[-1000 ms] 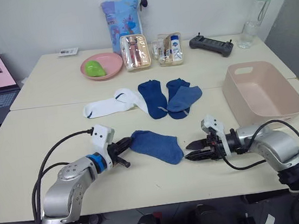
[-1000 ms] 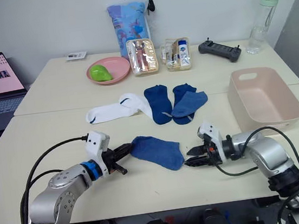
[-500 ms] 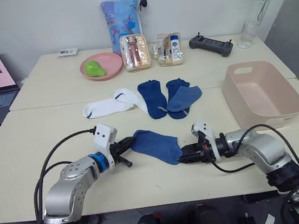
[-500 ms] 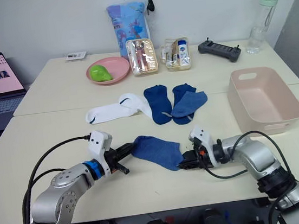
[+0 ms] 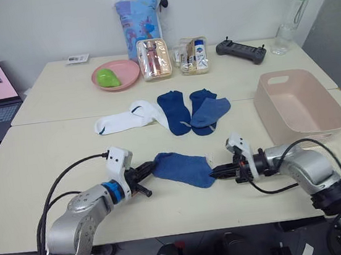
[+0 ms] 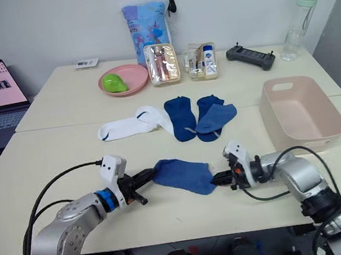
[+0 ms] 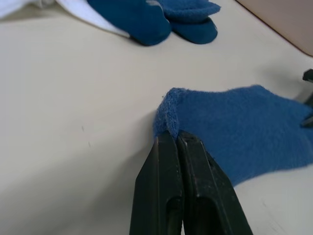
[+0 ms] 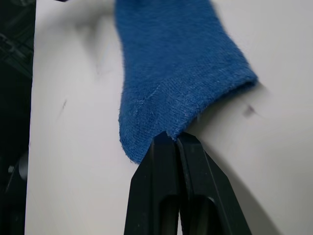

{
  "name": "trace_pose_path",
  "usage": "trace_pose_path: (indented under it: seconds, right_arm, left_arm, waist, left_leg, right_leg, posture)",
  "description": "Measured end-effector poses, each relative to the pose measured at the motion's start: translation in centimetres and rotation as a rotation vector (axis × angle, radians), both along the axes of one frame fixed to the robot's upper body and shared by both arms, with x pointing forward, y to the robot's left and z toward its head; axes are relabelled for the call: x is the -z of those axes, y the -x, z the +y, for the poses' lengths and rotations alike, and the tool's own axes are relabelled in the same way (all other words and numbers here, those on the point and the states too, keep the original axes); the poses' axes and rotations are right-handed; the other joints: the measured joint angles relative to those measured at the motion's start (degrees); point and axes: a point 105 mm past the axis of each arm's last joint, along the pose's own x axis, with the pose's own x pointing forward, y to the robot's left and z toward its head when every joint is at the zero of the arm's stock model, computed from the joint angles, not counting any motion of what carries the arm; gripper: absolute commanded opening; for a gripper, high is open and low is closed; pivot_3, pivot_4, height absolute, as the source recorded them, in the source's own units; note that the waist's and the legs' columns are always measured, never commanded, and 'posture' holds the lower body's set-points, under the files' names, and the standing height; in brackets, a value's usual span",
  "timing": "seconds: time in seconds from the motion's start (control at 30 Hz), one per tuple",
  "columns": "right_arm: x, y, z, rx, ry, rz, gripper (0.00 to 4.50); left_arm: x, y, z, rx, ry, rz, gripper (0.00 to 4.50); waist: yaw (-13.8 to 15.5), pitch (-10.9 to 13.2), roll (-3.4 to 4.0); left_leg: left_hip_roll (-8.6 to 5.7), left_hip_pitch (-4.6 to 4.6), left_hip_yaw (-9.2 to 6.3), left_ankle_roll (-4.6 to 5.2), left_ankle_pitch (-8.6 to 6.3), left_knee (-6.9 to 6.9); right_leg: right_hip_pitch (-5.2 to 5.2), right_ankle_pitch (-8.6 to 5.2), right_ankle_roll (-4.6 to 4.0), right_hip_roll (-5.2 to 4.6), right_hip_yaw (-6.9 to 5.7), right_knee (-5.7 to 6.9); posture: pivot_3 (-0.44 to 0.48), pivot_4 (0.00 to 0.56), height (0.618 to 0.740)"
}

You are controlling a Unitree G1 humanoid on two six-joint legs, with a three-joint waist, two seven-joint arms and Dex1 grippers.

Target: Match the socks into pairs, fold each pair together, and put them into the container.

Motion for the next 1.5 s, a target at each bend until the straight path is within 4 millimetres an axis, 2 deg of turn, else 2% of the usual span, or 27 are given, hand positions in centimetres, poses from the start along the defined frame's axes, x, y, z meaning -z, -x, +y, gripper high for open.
trace_pose_path:
  seconds: [0.13,0.37,0.5,0.53,0.57,0.7,0.77,0.83,0.93,0.97,1.03,1.17,1.2,1.3,1.4,1.43,1.5]
  right_arm:
    - [-1.8,-1.1,-1.0,-0.025,0.025,-0.058,0.05]
    - [-0.8,-0.8,-1.4,-0.080,0.060,-0.020,0.05]
    - [-0.7,-0.8,-1.4,-0.098,0.070,-0.030,0.96]
    - [-0.7,-0.8,-1.4,-0.097,0.071,-0.035,1.29]
    - [-0.6,-0.9,-1.4,-0.091,0.074,-0.046,1.67]
    - [-0.9,-1.4,-2.4,-0.014,0.062,-0.087,3.08]
    - [-1.5,-1.7,-2.6,0.005,0.051,-0.114,3.13]
    - [-2.9,-1.9,-2.4,0.016,0.029,-0.179,3.13]
    - [-4.9,-2.2,-1.0,0.002,-0.032,-0.302,2.49]
    - [-5.2,-2.2,0.0,-0.018,-0.060,-0.339,2.15]
    - [-5.1,-2.0,2.2,-0.060,-0.095,-0.394,1.38]
    - [-3.6,-1.5,4.8,-0.094,-0.123,-0.416,0.01]
    - [-3.4,-1.5,4.8,-0.093,-0.122,-0.414,0.00]
    - [-2.4,-2.0,4.7,-0.057,-0.098,-0.438,0.00]
    - [0.9,-0.6,4.9,-0.069,-0.071,-0.377,0.00]
    - [1.9,-0.2,4.4,-0.060,-0.062,-0.360,0.00]
    - [1.8,-0.3,3.8,-0.071,-0.032,-0.396,0.00]
  left_arm:
    - [0.3,1.2,-2.0,-0.028,0.124,0.043,0.00]
    - [0.7,1.2,-3.0,-0.101,0.159,0.067,0.00]
    - [1.3,1.5,-3.1,-0.110,0.143,0.086,0.00]
    - [1.4,1.4,-3.0,-0.120,0.138,0.087,0.40]
    - [1.3,1.4,-2.8,-0.126,0.140,0.086,0.60]
    - [0.8,1.8,-1.8,-0.140,0.133,0.071,1.87]
    - [0.4,2.0,-1.3,-0.133,0.119,0.055,2.50]
    - [-0.4,2.3,-0.1,-0.069,0.020,0.021,2.50]
    - [-3.4,1.1,1.1,-0.033,-0.047,-0.130,2.52]
    - [-4.3,0.6,0.8,-0.009,-0.061,-0.186,2.12]
    - [-4.9,-0.4,-0.3,0.080,-0.108,-0.265,1.61]
    - [-3.1,-1.0,-2.7,0.225,-0.119,-0.261,0.32]
    - [-2.8,-1.0,-2.8,0.238,-0.122,-0.259,0.01]
    - [-1.1,-1.6,-3.2,0.290,-0.190,-0.248,0.01]
    - [1.7,-2.1,-3.1,0.293,-0.249,-0.187,0.01]
    - [2.0,-2.2,-2.9,0.283,-0.247,-0.186,0.01]
    - [2.0,-2.2,-2.9,0.282,-0.248,-0.187,0.01]
  waist:
    - [0.0,0.0,-0.03]
    - [0.5,0.0,-0.03]
    - [0.5,0.0,-0.03]
    - [0.5,0.0,-0.03]
    - [0.5,0.0,-0.03]
    - [0.6,0.0,-0.02]
    - [0.6,0.0,-0.02]
    - [0.6,0.1,0.00]
    - [0.7,0.1,0.03]
    - [0.7,0.1,0.03]
    - [0.7,0.1,0.04]
    - [0.7,0.1,0.04]
    - [0.7,0.1,0.04]
    - [0.7,0.1,0.05]
    - [0.7,0.1,0.06]
    - [0.7,0.1,0.06]
    - [0.7,0.0,0.10]
  left_leg:
    - [0.02,0.09,-0.04,0.00,0.00,-0.01]
    - [0.00,0.08,-0.03,0.00,0.00,-0.01]
    - [0.00,0.08,-0.04,0.00,0.00,-0.02]
    - [0.00,0.08,-0.04,0.00,0.00,-0.01]
    - [0.00,0.08,-0.04,0.00,0.00,-0.01]
    - [0.00,0.06,-0.04,-0.01,0.00,-0.02]
    - [0.00,0.07,-0.04,-0.01,0.00,-0.03]
    - [0.04,0.08,-0.05,-0.02,0.00,-0.08]
    - [0.03,0.16,-0.06,-0.03,0.01,-0.22]
    - [0.03,0.17,-0.06,-0.03,0.01,-0.23]
    - [-0.01,0.23,-0.01,-0.05,0.02,-0.34]
    - [-0.04,0.17,0.00,-0.13,0.07,-0.49]
    - [-0.02,0.16,0.00,-0.16,0.09,-0.53]
    - [0.01,0.20,-0.07,-0.11,0.06,-0.63]
    - [0.01,0.16,-0.06,-0.08,0.04,-0.66]
    - [0.00,0.13,-0.06,-0.08,0.04,-0.64]
    - [-0.01,0.21,0.01,-0.06,0.03,-0.62]
  right_leg:
    - [0.11,0.00,0.00,0.01,-0.08,0.01]
    - [0.13,0.00,0.00,0.02,-0.06,-0.04]
    - [0.13,0.00,0.00,0.02,-0.07,-0.04]
    - [0.13,0.00,0.00,0.02,-0.07,-0.04]
    - [0.13,0.00,0.00,0.02,-0.06,-0.04]
    - [0.13,0.00,-0.01,0.01,-0.05,-0.10]
    - [0.13,-0.01,-0.02,0.02,-0.06,-0.09]
    - [0.10,-0.05,-0.09,0.05,-0.08,-0.05]
    - [0.14,-0.06,-0.10,0.05,-0.10,-0.10]
    - [0.17,-0.05,-0.10,0.05,-0.11,-0.14]
    - [0.19,-0.05,-0.10,0.04,-0.05,-0.19]
    - [0.13,-0.05,-0.09,0.01,-0.03,-0.35]
    - [0.11,-0.05,-0.09,0.01,-0.04,-0.41]
    - [0.17,-0.04,-0.10,0.03,-0.13,-0.53]
    - [0.17,-0.04,-0.10,0.03,-0.12,-0.60]
    - [0.17,-0.03,-0.09,0.02,-0.11,-0.65]
    - [0.23,0.00,-0.05,-0.01,-0.05,-0.65]
  posture:
    - [0.000,0.150,0.740]
    - [0.000,0.150,0.740]
    - [0.000,0.150,0.740]
    - [0.000,0.150,0.740]
    - [0.000,0.150,0.740]
    - [0.000,0.150,0.740]
    - [0.000,0.150,0.740]
    - [0.000,0.150,0.740]
    - [0.000,0.150,0.740]
    - [0.000,0.150,0.740]
    - [0.000,0.150,0.740]
    - [0.000,0.150,0.740]
    - [0.000,0.150,0.740]
    - [0.000,0.150,0.740]
    - [0.000,0.150,0.740]
    - [0.000,0.150,0.740]
    - [0.000,0.150,0.740]
